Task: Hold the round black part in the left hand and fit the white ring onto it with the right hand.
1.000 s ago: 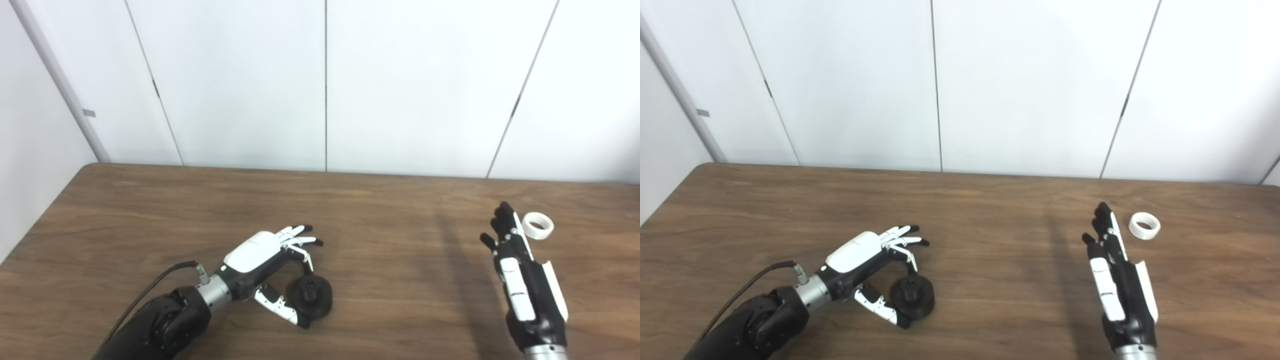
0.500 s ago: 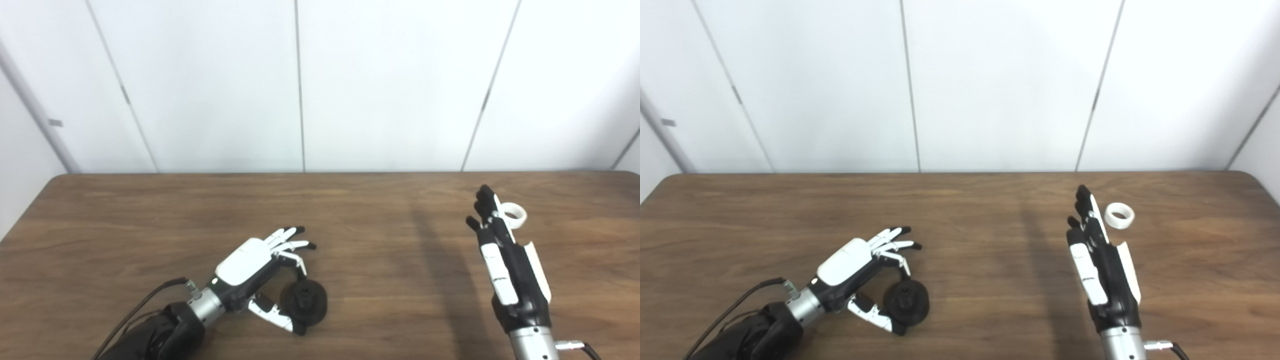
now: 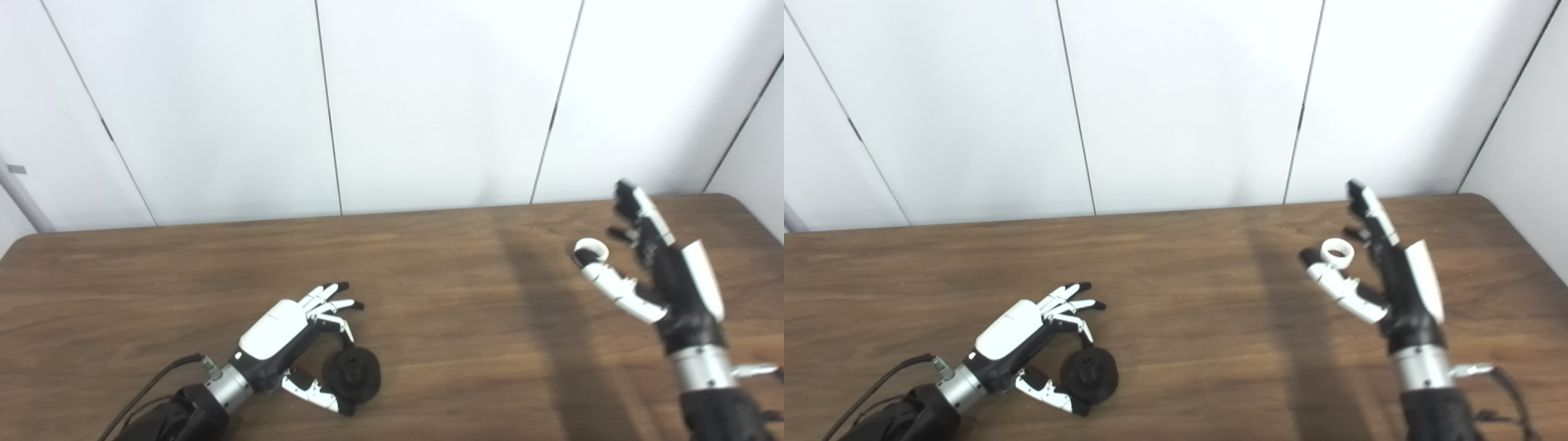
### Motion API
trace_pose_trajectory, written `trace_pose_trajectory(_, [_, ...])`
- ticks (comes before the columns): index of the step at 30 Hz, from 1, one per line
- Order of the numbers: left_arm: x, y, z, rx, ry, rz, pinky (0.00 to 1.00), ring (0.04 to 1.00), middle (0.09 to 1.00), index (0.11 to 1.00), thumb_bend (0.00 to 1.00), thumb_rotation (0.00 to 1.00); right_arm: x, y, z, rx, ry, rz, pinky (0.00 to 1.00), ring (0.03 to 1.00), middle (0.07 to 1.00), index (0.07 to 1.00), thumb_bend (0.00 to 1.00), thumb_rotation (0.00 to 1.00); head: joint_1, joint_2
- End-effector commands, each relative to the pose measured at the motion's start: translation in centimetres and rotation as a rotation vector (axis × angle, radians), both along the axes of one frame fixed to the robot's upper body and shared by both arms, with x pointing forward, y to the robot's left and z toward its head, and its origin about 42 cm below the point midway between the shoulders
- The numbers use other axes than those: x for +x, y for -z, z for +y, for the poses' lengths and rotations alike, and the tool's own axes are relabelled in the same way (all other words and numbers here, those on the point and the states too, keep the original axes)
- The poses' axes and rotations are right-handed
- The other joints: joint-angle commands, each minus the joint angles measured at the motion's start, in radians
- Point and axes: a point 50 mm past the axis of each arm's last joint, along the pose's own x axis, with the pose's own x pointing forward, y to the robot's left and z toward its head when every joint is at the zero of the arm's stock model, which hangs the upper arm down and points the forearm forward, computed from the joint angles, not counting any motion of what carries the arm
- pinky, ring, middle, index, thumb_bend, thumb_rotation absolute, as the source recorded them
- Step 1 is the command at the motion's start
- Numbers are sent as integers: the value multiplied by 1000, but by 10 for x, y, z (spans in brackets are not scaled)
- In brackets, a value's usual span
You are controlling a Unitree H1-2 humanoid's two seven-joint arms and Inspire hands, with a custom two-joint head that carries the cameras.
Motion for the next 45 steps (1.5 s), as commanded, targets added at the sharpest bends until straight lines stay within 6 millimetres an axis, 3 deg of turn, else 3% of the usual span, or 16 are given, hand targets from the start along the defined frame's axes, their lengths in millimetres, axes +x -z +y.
trace_pose_trajectory(1, [-13, 28, -6, 125, 48, 97, 1000, 1000, 876, 480, 525, 58, 2, -24, -2, -21, 9, -68, 819, 925, 933, 914, 452, 393, 0, 1])
trace_pose_trajectory(4, [-11, 27, -8, 124, 51, 95, 1000, 1000, 874, 481, 525, 57, 6, -33, -10, -59, 34, -80, 761, 890, 912, 886, 476, 276, -8, 2])
trace_pose_trajectory(7, [-11, 29, -10, 119, 46, 92, 1000, 1000, 872, 481, 525, 58, 12, -41, -20, -96, 52, -81, 755, 882, 903, 874, 493, 225, -24, -3])
trace_pose_trajectory(11, [-10, 32, -11, 110, 41, 110, 1000, 1000, 877, 481, 525, 57, 26, -49, -39, -188, 113, -45, 723, 842, 856, 827, 600, 144, -67, -14])
trace_pose_trajectory(15, [-12, 33, -7, 106, 32, 117, 1000, 1000, 879, 480, 525, 57, 45, -49, -62, -334, 162, 7, 633, 766, 796, 799, 676, 164, -103, -20])
trace_pose_trajectory(23, [-12, 34, 2, 107, 18, 127, 1000, 1000, 885, 481, 525, 57, 72, -49, -86, -452, 135, 116, 776, 848, 844, 787, 766, 155, -157, -36])
trace_pose_trajectory(30, [-13, 37, 5, 108, 13, 132, 1000, 1000, 880, 481, 524, 55, 98, -47, -103, -604, 90, 201, 766, 846, 846, 758, 840, 110, -182, -56])
trace_pose_trajectory(39, [-14, 39, 6, 112, 14, 132, 1000, 1000, 880, 481, 525, 55, 131, -46, -102, -774, 53, 299, 777, 872, 853, 728, 917, 78, -186, -62])
trace_pose_trajectory(45, [-15, 41, 8, 109, 12, 130, 1000, 1000, 876, 481, 525, 57, 150, -39, -95, -869, 22, 345, 761, 865, 857, 730, 907, 133, -195, -73])
